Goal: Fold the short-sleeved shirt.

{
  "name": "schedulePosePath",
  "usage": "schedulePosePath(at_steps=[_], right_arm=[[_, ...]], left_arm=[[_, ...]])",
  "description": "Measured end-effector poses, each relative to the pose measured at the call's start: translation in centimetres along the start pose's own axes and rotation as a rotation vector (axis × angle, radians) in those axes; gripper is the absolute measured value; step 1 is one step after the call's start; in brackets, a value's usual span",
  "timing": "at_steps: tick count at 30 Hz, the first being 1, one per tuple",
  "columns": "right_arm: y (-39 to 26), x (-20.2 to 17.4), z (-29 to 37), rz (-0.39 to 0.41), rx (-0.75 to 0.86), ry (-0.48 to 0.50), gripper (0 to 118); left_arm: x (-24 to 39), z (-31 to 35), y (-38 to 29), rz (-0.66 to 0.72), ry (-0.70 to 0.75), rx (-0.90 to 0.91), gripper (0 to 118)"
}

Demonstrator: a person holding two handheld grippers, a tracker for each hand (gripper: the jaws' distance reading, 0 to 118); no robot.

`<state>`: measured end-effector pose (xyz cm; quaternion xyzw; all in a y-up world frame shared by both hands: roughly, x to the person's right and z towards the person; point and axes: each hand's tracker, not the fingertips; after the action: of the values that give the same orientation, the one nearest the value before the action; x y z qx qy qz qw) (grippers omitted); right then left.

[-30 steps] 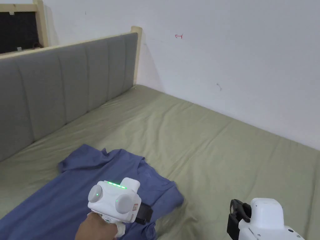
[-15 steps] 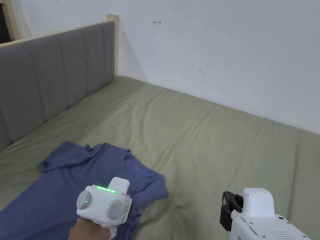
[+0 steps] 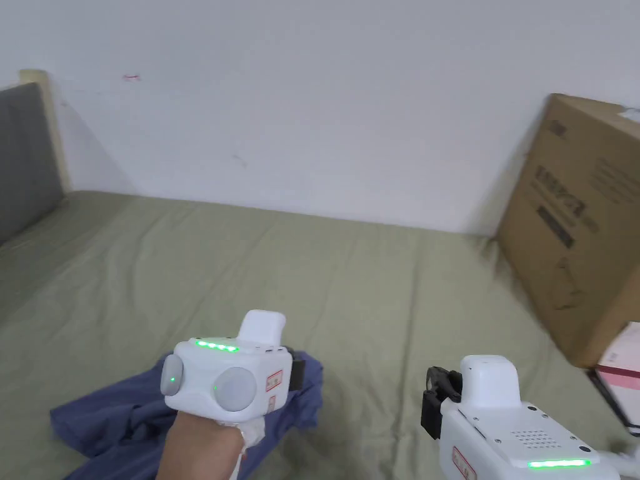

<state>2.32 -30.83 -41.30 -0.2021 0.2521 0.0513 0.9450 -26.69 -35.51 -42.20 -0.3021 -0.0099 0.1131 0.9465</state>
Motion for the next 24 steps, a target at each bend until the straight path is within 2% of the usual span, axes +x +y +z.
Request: schedulePosePath(at_steps=[4, 8, 12, 16, 17, 18, 19, 20, 22, 24], right_arm=[[-0.3, 4.9, 2.3, -0.023, 0.011, -0.084, 0], [-1.6, 9.1, 3.5, -0.054, -0.004, -0.152, 0], [-3.2, 12.2, 3.4, -0.087, -0.035, -0.196, 0], [-4.2, 13.7, 3.2, -0.104, -0.053, -0.209, 0], [-4.3, 13.9, 3.0, -0.105, -0.054, -0.208, 0], [-4.4, 13.9, 3.0, -0.104, -0.055, -0.206, 0], [-4.3, 13.8, 3.0, -0.102, -0.058, -0.201, 0], [-4.3, 13.6, 3.2, -0.098, -0.058, -0.193, 0], [-4.0, 13.0, 3.6, -0.095, -0.047, -0.179, 0], [-3.7, 12.1, 4.1, -0.088, -0.028, -0.164, 0]], left_arm=[[11.0, -2.4, 1.4, -0.072, -0.174, -0.014, 4], [18.5, -7.9, -2.1, -0.16, -0.197, -0.138, 4], [21.1, -14.2, -7.4, -0.16, -0.166, -0.311, 4], [21.5, -16.3, -9.6, -0.137, -0.149, -0.335, 6], [21.5, -16.0, -9.7, -0.148, -0.129, -0.303, 19], [21.5, -15.6, -9.7, -0.161, -0.13, -0.278, 66], [21.0, -14.9, -9.2, -0.164, -0.157, -0.255, 106], [20.9, -13.9, -8.9, -0.166, -0.165, -0.233, 118], [20.2, -9.6, -7.8, -0.177, -0.184, -0.075, 108], [19.2, -4.3, -6.3, -0.188, -0.147, 0.068, 110]])
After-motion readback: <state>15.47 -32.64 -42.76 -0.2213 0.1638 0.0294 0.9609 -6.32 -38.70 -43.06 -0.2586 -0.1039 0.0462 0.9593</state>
